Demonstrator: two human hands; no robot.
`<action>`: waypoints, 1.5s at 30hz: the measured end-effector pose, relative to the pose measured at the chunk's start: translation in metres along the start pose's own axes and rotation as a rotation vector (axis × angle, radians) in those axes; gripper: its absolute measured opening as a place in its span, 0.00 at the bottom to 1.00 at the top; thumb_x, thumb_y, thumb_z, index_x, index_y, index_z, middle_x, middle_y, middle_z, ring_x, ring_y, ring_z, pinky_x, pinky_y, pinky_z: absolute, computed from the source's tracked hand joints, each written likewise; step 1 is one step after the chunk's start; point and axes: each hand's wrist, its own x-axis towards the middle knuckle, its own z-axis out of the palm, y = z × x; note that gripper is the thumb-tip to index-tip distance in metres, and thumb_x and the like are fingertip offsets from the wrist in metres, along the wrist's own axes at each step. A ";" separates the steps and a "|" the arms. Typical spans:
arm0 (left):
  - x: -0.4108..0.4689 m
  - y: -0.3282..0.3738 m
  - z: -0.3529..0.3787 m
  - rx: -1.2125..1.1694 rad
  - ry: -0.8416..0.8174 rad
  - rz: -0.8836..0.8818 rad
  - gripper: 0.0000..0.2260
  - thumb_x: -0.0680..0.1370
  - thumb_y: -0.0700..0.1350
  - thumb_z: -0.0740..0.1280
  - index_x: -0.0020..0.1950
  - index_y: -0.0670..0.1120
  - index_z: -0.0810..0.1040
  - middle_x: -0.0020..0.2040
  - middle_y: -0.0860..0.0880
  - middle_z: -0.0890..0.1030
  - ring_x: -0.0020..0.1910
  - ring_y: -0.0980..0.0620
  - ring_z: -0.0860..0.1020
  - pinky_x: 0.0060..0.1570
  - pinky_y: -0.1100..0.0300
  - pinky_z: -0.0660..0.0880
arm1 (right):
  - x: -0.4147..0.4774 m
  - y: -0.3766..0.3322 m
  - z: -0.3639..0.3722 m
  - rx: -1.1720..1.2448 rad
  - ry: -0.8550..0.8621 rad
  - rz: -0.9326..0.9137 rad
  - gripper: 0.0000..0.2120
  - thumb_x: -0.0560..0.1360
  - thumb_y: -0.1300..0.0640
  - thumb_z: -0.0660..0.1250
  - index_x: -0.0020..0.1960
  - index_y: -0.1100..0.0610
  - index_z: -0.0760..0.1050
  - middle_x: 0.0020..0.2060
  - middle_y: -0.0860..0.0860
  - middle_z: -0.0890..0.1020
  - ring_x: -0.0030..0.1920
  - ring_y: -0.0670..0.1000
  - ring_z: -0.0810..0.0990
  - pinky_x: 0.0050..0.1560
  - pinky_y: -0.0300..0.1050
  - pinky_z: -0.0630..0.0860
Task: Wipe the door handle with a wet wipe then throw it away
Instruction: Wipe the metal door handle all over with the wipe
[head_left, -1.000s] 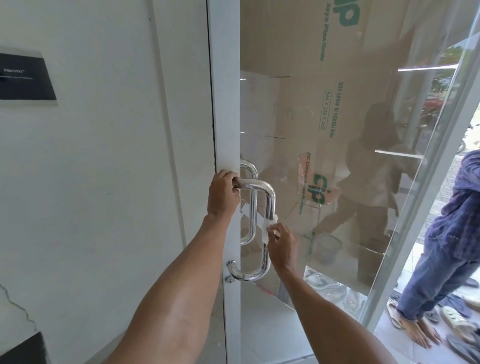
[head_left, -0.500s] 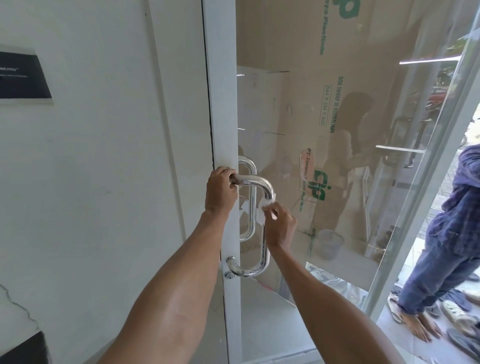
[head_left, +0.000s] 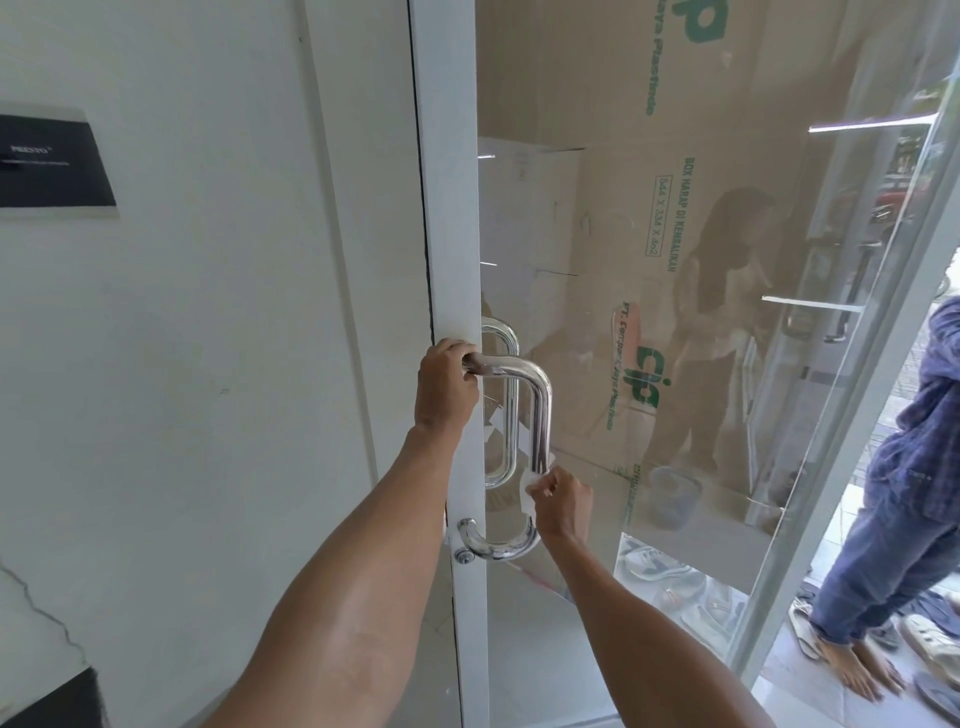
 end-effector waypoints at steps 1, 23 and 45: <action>0.000 0.000 0.000 0.001 -0.002 0.001 0.17 0.66 0.27 0.67 0.52 0.39 0.82 0.51 0.43 0.82 0.51 0.44 0.79 0.55 0.57 0.74 | 0.000 0.002 0.001 -0.006 -0.014 0.027 0.07 0.69 0.66 0.73 0.35 0.62 0.77 0.33 0.50 0.81 0.40 0.53 0.82 0.39 0.42 0.74; 0.000 0.003 -0.003 0.001 -0.007 -0.012 0.15 0.67 0.27 0.65 0.49 0.39 0.82 0.49 0.43 0.82 0.48 0.43 0.78 0.51 0.55 0.74 | 0.057 -0.108 -0.043 0.452 -0.168 -0.038 0.30 0.80 0.36 0.50 0.66 0.56 0.74 0.67 0.57 0.75 0.64 0.52 0.73 0.66 0.49 0.64; -0.001 0.004 -0.005 0.008 -0.015 -0.003 0.15 0.66 0.26 0.66 0.48 0.39 0.82 0.48 0.43 0.82 0.48 0.44 0.78 0.50 0.58 0.73 | 0.056 -0.118 -0.041 0.426 -0.134 -0.038 0.28 0.80 0.36 0.48 0.56 0.55 0.78 0.50 0.56 0.81 0.52 0.49 0.76 0.56 0.47 0.67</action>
